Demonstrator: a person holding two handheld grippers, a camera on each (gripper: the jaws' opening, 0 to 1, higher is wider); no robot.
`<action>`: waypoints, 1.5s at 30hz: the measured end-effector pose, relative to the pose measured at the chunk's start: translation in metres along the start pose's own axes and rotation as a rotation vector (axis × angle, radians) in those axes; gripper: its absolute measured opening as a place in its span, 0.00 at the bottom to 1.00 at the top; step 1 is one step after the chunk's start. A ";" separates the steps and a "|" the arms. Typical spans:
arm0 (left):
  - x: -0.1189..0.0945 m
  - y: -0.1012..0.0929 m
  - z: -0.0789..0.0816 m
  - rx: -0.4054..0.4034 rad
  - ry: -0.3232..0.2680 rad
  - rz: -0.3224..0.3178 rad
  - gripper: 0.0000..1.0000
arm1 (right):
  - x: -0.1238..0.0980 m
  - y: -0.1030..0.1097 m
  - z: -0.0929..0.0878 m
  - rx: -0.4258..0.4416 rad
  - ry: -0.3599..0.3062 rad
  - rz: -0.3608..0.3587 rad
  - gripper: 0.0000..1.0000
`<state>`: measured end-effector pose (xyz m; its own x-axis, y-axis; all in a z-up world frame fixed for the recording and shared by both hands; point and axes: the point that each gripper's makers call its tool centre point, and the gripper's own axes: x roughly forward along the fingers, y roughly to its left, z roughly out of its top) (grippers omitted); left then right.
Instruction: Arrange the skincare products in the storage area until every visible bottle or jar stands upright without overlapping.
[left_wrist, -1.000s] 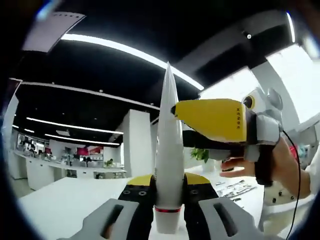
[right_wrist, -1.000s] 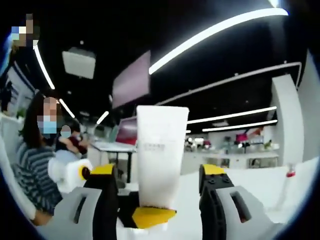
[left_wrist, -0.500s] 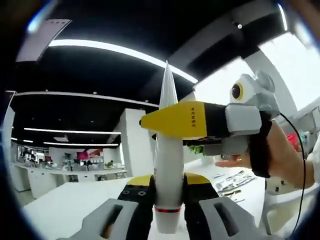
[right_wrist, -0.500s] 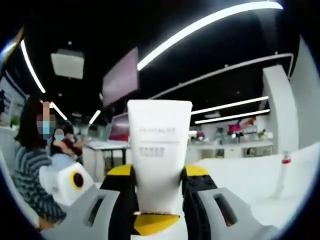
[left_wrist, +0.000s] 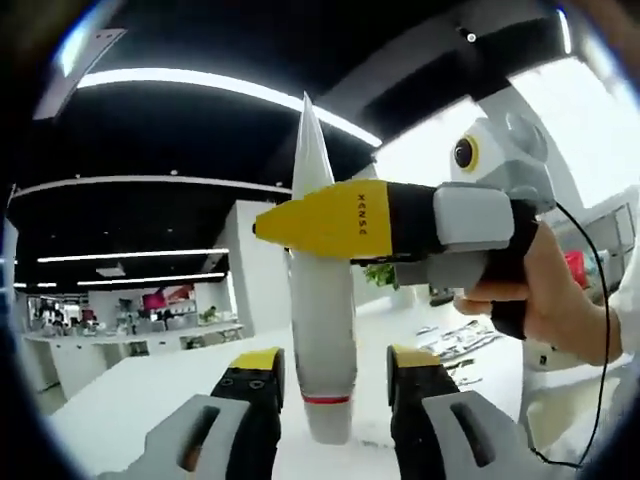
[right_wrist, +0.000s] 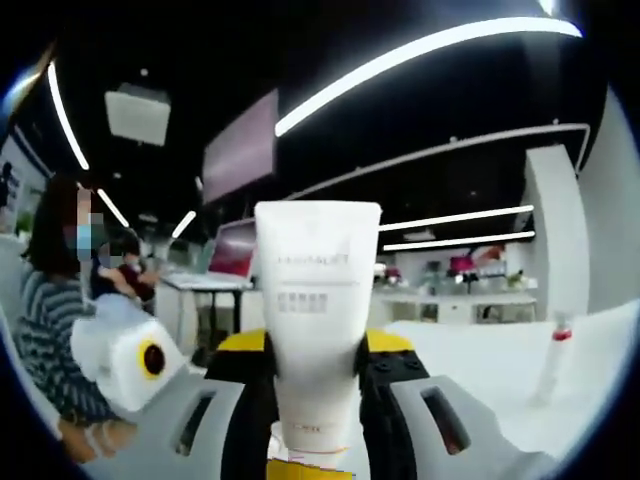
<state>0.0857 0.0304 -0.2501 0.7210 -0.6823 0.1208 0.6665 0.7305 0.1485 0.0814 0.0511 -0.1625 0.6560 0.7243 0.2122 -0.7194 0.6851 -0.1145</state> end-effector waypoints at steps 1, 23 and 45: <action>0.000 -0.001 -0.003 -0.027 0.016 -0.006 0.49 | -0.001 -0.003 0.002 0.004 -0.008 -0.004 0.30; -0.033 0.013 -0.014 -0.195 0.161 0.073 0.92 | -0.045 -0.078 0.022 -0.007 -0.048 -0.165 0.31; -0.050 0.089 -0.040 -0.247 0.225 0.304 1.00 | -0.055 -0.186 -0.019 0.012 -0.036 -0.367 0.31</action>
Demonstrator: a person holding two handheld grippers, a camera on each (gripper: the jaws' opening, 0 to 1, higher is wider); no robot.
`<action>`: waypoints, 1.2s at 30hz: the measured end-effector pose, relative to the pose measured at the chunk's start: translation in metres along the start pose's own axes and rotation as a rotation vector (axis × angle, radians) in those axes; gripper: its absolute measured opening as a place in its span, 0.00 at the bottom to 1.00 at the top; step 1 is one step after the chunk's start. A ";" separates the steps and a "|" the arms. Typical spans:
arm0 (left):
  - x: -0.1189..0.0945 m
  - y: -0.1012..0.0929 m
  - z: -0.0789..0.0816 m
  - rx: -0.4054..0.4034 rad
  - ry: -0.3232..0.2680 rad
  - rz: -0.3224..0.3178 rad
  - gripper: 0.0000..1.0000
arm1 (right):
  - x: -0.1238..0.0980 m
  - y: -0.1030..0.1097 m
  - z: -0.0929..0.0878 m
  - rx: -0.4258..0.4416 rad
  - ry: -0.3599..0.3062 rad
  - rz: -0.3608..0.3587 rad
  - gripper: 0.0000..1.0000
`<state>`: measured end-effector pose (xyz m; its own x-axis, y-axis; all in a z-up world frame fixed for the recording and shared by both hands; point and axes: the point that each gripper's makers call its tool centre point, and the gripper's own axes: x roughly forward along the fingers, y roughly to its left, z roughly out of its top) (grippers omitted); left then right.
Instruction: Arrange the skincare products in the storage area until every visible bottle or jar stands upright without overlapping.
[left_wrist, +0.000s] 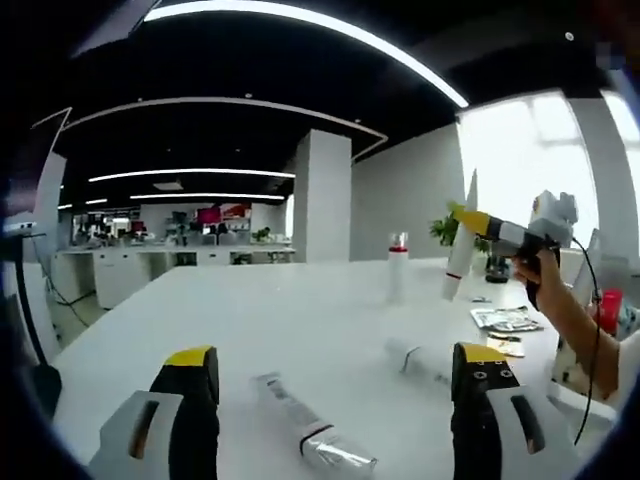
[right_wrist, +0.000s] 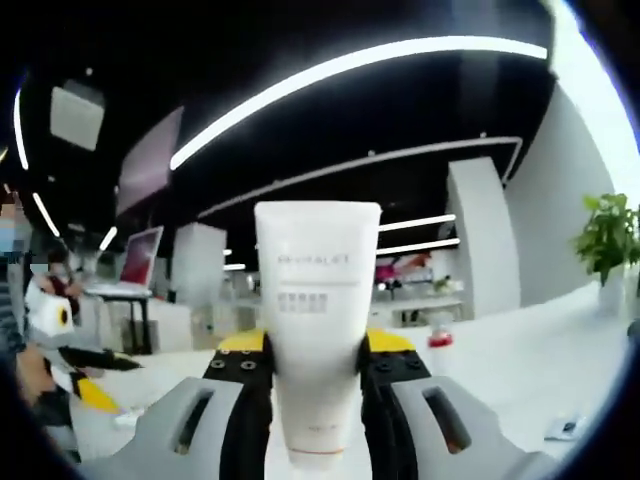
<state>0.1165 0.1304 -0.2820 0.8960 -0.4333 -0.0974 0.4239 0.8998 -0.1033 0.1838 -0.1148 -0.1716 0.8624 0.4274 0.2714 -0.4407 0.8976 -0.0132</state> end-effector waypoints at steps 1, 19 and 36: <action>-0.001 0.001 0.001 -0.001 -0.004 0.003 1.00 | 0.003 -0.007 -0.003 -0.004 0.010 -0.016 0.31; -0.024 0.044 0.022 -0.065 -0.094 0.145 0.97 | 0.042 -0.092 -0.065 -0.092 0.226 -0.207 0.32; -0.022 0.034 0.017 -0.066 -0.109 0.101 0.95 | 0.040 -0.109 -0.085 -0.107 0.278 -0.276 0.32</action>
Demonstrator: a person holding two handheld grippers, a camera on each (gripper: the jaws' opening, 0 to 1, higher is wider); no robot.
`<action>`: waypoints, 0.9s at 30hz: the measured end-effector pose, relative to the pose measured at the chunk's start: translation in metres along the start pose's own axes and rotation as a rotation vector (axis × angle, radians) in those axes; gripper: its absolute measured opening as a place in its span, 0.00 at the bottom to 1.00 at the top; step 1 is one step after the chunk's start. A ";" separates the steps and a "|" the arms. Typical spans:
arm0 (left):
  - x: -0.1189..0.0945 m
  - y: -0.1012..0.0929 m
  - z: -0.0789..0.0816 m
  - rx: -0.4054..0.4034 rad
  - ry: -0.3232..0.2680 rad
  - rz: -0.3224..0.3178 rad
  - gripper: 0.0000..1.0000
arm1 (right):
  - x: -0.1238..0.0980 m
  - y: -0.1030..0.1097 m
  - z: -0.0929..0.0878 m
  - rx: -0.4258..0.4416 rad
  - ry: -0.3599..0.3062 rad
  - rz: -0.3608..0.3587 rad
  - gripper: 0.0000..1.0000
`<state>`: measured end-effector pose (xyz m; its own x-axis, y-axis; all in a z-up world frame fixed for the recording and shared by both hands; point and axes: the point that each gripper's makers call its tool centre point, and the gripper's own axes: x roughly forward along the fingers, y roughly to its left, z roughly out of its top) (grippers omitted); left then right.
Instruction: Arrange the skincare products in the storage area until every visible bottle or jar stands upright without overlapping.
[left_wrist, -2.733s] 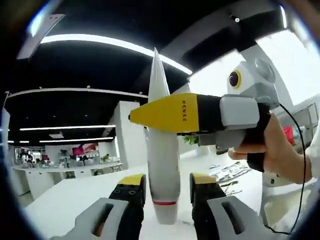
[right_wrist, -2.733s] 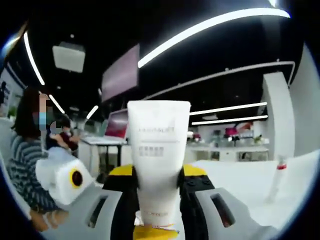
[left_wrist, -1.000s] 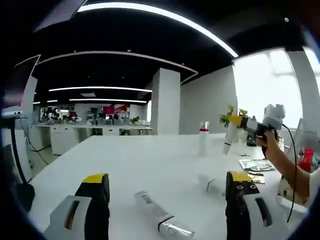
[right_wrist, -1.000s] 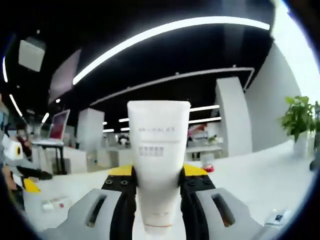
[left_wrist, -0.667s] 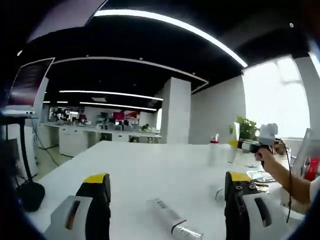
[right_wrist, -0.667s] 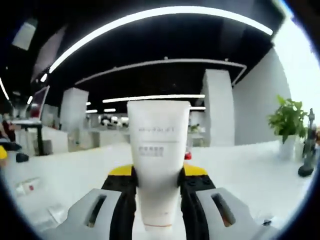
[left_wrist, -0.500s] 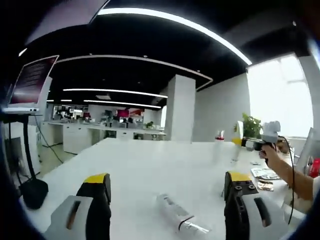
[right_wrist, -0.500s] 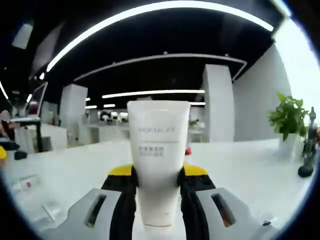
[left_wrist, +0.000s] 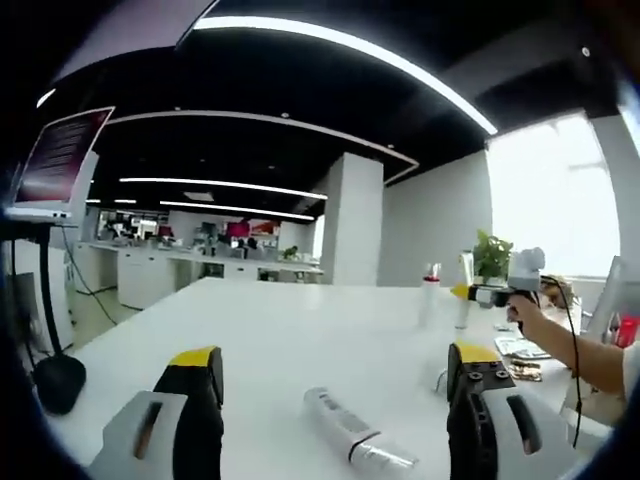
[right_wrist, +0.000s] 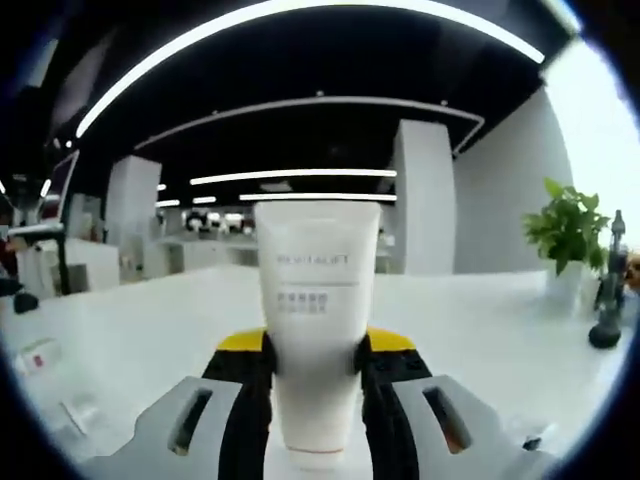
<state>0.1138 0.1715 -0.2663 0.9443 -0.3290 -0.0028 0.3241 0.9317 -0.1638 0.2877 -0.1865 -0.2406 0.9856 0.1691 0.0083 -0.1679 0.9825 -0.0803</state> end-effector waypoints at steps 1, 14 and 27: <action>0.000 0.000 0.000 0.000 0.000 0.001 0.95 | 0.000 0.000 0.000 0.002 -0.001 0.000 0.32; 0.000 -0.002 0.002 -0.003 -0.005 0.009 0.94 | 0.002 -0.002 0.000 0.023 -0.013 -0.007 0.33; 0.001 -0.005 -0.001 -0.011 0.001 -0.001 0.94 | -0.004 -0.001 0.001 -0.016 -0.015 -0.012 0.35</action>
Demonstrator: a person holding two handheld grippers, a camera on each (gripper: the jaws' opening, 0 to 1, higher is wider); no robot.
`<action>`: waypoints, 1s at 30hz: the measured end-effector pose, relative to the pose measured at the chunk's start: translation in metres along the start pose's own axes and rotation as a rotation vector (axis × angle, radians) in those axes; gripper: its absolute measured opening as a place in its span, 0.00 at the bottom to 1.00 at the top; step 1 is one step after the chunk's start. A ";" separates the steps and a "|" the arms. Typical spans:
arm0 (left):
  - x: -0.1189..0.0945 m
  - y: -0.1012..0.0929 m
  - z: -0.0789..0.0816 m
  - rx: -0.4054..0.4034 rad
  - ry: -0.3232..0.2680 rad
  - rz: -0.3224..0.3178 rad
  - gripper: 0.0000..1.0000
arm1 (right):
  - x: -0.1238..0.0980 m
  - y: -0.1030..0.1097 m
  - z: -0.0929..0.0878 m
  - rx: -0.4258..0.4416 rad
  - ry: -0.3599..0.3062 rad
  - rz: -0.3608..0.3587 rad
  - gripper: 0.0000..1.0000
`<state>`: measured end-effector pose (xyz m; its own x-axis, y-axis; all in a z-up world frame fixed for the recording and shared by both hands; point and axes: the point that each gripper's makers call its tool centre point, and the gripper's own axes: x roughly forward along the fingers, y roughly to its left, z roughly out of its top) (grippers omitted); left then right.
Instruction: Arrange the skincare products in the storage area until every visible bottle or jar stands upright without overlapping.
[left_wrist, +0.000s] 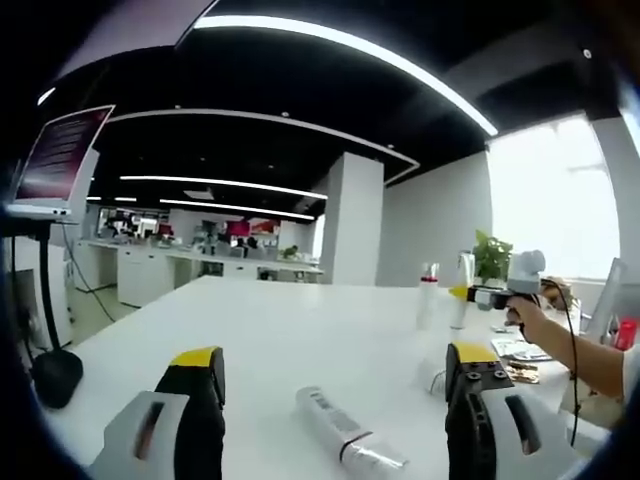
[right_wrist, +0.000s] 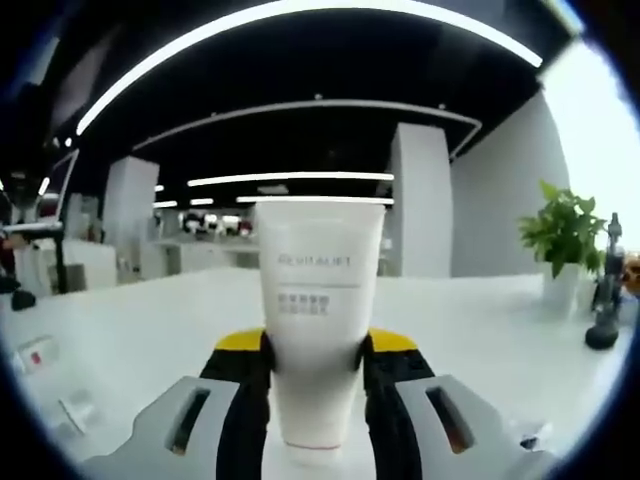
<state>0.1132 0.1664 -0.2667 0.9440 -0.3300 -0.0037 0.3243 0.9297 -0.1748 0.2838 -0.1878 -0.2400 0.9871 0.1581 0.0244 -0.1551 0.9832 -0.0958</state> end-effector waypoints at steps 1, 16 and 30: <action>0.000 0.000 -0.001 -0.001 0.002 -0.001 0.94 | 0.001 -0.001 0.000 0.003 0.002 -0.002 0.35; 0.002 -0.005 -0.005 -0.005 0.015 -0.023 0.94 | 0.004 0.000 -0.016 0.073 0.047 0.031 0.39; 0.006 -0.010 -0.004 0.002 0.014 -0.027 0.93 | -0.006 0.012 -0.025 0.074 0.099 0.047 0.37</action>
<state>0.1151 0.1549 -0.2686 0.9339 -0.3572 -0.0129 0.3498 0.9207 -0.1729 0.2771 -0.1791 -0.2663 0.9772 0.1979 -0.0774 -0.2000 0.9796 -0.0210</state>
